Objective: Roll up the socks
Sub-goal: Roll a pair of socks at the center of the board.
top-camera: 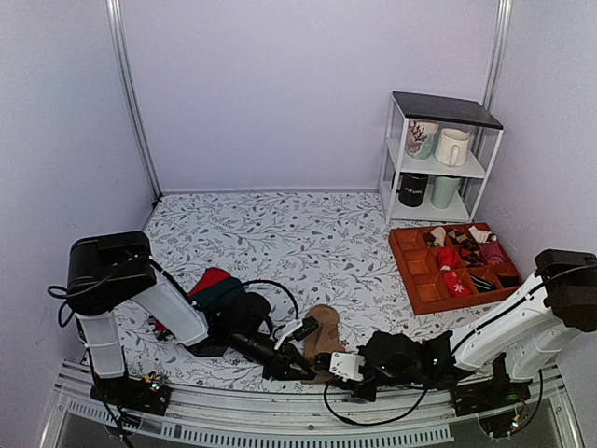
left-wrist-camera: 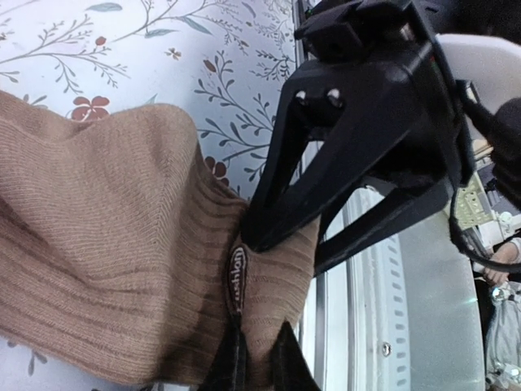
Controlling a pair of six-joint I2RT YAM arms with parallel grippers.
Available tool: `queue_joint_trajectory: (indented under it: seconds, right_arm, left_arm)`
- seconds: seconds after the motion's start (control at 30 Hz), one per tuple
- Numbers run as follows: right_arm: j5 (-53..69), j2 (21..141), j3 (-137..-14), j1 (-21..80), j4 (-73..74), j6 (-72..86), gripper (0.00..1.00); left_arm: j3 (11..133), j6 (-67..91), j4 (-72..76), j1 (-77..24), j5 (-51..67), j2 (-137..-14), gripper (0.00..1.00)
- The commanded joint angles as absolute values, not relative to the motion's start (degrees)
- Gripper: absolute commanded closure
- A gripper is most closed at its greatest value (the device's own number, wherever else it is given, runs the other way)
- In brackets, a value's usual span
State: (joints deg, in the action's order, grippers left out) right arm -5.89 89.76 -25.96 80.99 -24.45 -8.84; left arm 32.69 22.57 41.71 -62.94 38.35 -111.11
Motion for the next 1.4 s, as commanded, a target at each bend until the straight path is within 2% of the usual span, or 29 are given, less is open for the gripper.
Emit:
queue_joint_trajectory:
  seconds: [0.0, 0.03, 0.13, 0.23, 0.27, 0.47, 0.67, 0.7, 0.73, 1.13, 1.37]
  right_arm:
    - [-5.8, 93.7, -28.6, 81.2, -21.2, -5.0, 0.76]
    - [-5.4, 94.1, -28.8, 81.1, -20.7, -4.1, 0.78]
    - [-2.1, 93.5, -28.0, 80.0, -20.3, -0.6, 0.81]
    - [3.2, 91.1, -27.2, 77.1, -19.2, 4.5, 0.82]
    - [6.2, 90.4, -27.0, 75.7, -19.0, 6.7, 0.82]
    - [23.9, 92.3, -27.9, 67.4, -18.0, 15.9, 0.82]
    - [33.0, 95.7, -31.5, 63.4, -12.3, 22.8, 0.82]
    - [33.5, 95.8, -31.6, 63.2, -11.8, 23.2, 0.81]
    - [33.9, 95.9, -31.7, 63.1, -11.8, 23.7, 0.81]
    - [37.1, 97.9, -33.5, 62.4, -10.3, 25.0, 0.81]
    - [37.5, 98.6, -33.9, 61.2, -9.8, 25.7, 0.82]
  left_arm:
    - [28.6, 22.0, 23.8, -63.3, 32.3, -115.9, 1.0]
    - [28.5, 21.8, 24.2, -63.3, 31.9, -114.8, 1.0]
    - [27.9, 19.7, 25.1, -63.4, 29.3, -108.7, 0.9]
    - [26.3, 15.5, 26.1, -63.8, 23.5, -99.9, 0.86]
    - [25.4, 13.1, 27.0, -64.2, 20.8, -96.6, 0.82]
    - [18.2, -1.0, 42.0, -70.9, 8.1, -80.3, 0.63]
    - [21.0, -6.6, 45.8, -71.6, 13.5, -86.7, 0.57]
    - [21.7, -7.1, 46.0, -71.8, 14.0, -88.5, 0.51]
    - [22.4, -7.3, 46.5, -71.9, 14.4, -90.4, 0.5]
    - [26.9, -9.8, 49.9, -72.0, 17.5, -101.9, 0.5]
    - [27.8, -8.5, 49.3, -72.7, 19.7, -105.4, 0.58]
